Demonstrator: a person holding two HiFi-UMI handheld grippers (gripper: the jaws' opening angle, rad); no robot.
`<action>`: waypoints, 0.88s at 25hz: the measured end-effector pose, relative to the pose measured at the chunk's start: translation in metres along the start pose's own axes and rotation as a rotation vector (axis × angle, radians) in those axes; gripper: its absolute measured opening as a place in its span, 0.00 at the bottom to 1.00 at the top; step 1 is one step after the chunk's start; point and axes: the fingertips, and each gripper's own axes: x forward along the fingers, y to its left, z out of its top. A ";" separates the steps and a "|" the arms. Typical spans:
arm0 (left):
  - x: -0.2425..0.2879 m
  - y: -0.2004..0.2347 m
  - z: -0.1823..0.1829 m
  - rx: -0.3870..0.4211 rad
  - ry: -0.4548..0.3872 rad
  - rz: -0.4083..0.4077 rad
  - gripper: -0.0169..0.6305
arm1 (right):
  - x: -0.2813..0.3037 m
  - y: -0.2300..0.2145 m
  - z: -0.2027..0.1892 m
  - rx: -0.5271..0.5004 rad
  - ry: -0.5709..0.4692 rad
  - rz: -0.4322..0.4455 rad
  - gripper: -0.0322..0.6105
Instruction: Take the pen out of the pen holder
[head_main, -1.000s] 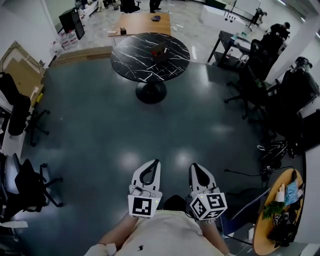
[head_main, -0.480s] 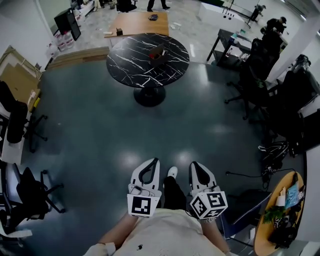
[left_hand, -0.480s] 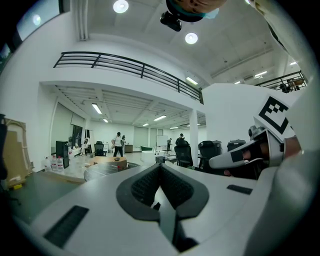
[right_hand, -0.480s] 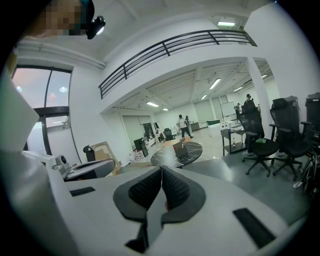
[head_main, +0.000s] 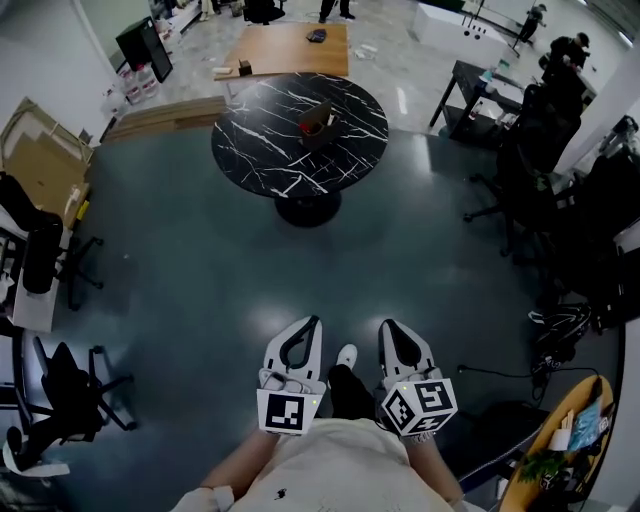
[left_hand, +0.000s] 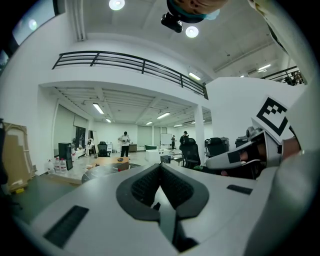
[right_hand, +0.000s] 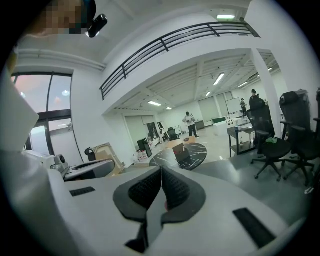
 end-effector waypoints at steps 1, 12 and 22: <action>0.013 0.001 0.001 -0.003 0.002 0.009 0.04 | 0.008 -0.008 0.006 0.001 0.001 0.006 0.08; 0.117 0.006 0.009 -0.009 0.010 0.116 0.04 | 0.084 -0.081 0.053 -0.018 0.034 0.083 0.08; 0.156 0.026 0.012 -0.018 0.020 0.170 0.04 | 0.122 -0.106 0.075 -0.010 0.055 0.097 0.08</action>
